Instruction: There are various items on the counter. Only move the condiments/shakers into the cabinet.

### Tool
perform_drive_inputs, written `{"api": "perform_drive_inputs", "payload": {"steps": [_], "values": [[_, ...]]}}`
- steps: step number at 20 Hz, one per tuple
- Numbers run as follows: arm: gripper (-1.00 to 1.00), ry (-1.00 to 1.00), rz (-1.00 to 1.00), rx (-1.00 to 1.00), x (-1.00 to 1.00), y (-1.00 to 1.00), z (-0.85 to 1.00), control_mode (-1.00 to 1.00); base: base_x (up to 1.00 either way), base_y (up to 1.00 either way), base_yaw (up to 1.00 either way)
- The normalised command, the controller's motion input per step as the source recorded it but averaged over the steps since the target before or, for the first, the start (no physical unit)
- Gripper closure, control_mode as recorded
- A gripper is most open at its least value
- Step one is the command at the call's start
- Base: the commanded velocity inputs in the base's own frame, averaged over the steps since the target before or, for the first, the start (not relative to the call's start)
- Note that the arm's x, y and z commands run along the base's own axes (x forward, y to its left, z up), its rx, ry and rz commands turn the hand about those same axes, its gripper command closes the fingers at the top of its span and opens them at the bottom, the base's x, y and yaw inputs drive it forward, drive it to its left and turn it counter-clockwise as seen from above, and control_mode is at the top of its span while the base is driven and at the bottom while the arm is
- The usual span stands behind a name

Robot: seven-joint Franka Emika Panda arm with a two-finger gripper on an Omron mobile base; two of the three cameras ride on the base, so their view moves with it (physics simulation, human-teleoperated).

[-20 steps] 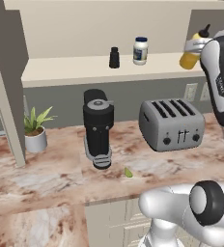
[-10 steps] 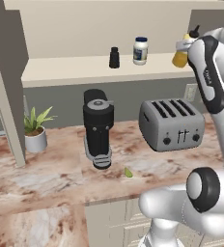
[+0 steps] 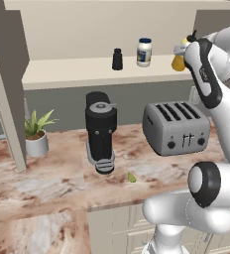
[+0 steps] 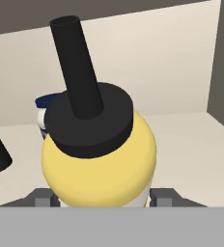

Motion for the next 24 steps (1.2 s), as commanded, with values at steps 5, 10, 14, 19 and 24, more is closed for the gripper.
{"api": "perform_drive_inputs", "payload": {"steps": [5,10,14,19,24], "values": [[1.00,0.00,0.00,0.00,0.30,0.00,-0.32,-1.00,0.00,0.00,0.00],[1.00,0.00,0.00,0.00,0.31,0.00,-0.12,-1.00,0.00,0.00,0.00],[1.00,0.04,0.00,0.00,0.42,0.00,0.00,-1.00,0.00,0.00,0.00],[1.00,0.06,0.00,-0.01,0.44,0.00,-0.18,-1.00,0.00,0.00,0.00],[1.00,0.04,0.00,-0.06,0.30,0.00,-0.47,-1.00,0.00,0.00,0.00]]}}
